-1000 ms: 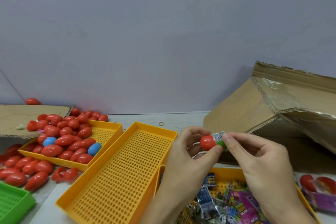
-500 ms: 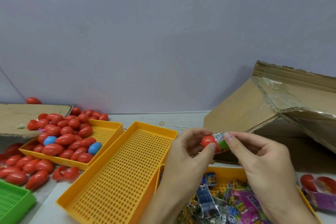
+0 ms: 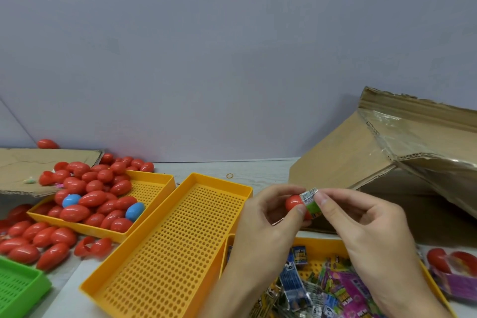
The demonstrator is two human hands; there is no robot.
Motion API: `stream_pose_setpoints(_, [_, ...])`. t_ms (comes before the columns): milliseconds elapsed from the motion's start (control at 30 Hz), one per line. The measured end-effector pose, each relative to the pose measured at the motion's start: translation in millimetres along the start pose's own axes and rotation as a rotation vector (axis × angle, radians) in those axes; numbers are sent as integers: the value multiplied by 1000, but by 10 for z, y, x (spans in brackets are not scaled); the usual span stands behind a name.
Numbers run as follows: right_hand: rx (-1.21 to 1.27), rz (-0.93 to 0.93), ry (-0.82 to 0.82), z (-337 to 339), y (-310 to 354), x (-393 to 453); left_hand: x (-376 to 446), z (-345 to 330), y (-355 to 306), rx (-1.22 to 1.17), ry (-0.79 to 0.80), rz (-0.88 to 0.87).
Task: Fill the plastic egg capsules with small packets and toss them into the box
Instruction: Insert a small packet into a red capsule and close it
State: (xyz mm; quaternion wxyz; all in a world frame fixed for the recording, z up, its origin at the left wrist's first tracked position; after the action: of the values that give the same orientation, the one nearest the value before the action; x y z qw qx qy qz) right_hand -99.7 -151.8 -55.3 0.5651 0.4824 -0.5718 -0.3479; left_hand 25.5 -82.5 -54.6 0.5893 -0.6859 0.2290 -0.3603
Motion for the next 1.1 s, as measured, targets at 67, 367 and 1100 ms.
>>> stream_pose_setpoints(67, [-18,4,6,4,-22,2,-1,-4,6,-15,0,5])
stream_pose_setpoints(367, [15,44,7,-16,-2,-28,22,32,44,-154,-47,64])
stream_pose_setpoints(1100, [-106,181,36,-46,-43,-57,50,32,146,-229,-99,146])
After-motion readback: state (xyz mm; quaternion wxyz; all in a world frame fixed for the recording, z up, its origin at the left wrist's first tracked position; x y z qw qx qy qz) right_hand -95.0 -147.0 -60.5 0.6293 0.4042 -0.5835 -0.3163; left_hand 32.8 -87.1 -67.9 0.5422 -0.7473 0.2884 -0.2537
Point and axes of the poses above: each hand's wrist, its own x-axis towards the middle knuckle, its own z-axis out of the back of the hand, y = z × x, the point moved 4 cm from there along x, towards the middle knuckle, and after that the axes turned 14 degrees about -y, right-handed, at the moved point
